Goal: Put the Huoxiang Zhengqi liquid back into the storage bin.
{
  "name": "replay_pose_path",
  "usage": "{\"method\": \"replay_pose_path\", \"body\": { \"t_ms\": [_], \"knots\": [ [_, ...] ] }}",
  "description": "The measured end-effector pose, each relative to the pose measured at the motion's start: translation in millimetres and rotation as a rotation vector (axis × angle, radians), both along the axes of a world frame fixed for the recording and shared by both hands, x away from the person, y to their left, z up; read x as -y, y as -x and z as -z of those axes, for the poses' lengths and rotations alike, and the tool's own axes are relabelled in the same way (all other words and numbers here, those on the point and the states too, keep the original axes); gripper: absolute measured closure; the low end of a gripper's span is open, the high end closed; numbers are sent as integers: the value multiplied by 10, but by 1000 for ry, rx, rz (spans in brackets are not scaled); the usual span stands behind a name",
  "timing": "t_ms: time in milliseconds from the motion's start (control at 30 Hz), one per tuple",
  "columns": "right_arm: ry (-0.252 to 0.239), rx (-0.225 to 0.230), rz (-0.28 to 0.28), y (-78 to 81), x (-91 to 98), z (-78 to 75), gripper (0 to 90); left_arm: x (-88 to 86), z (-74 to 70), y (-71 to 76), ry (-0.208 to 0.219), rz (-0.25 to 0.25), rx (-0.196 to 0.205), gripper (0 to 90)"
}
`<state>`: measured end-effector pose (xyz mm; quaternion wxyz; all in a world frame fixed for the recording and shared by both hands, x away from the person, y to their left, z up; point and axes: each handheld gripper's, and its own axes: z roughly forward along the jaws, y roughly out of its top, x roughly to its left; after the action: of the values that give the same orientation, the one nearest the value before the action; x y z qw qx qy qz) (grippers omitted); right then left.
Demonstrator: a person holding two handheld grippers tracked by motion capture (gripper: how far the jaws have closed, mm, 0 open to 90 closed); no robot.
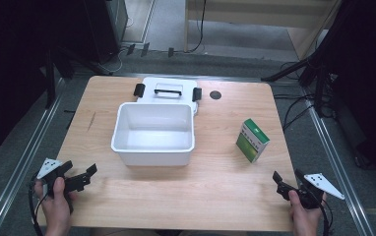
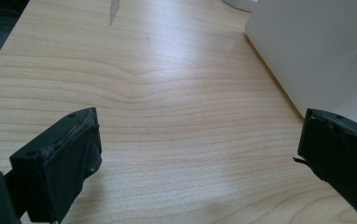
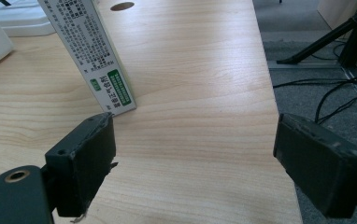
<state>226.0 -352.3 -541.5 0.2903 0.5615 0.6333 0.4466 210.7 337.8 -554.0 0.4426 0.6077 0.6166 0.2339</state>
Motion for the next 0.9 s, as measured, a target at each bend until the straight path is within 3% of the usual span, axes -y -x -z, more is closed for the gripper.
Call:
{"method": "replay_pose_path", "body": {
  "t_ms": [700,900],
  "knots": [
    [23,-6,-26,8,-29,-3,139,2,0,8,4,4,5,6],
    [-26,-35,-69,24,21,-29,172,-1,1,8,7,4,7,6]
  ]
}}
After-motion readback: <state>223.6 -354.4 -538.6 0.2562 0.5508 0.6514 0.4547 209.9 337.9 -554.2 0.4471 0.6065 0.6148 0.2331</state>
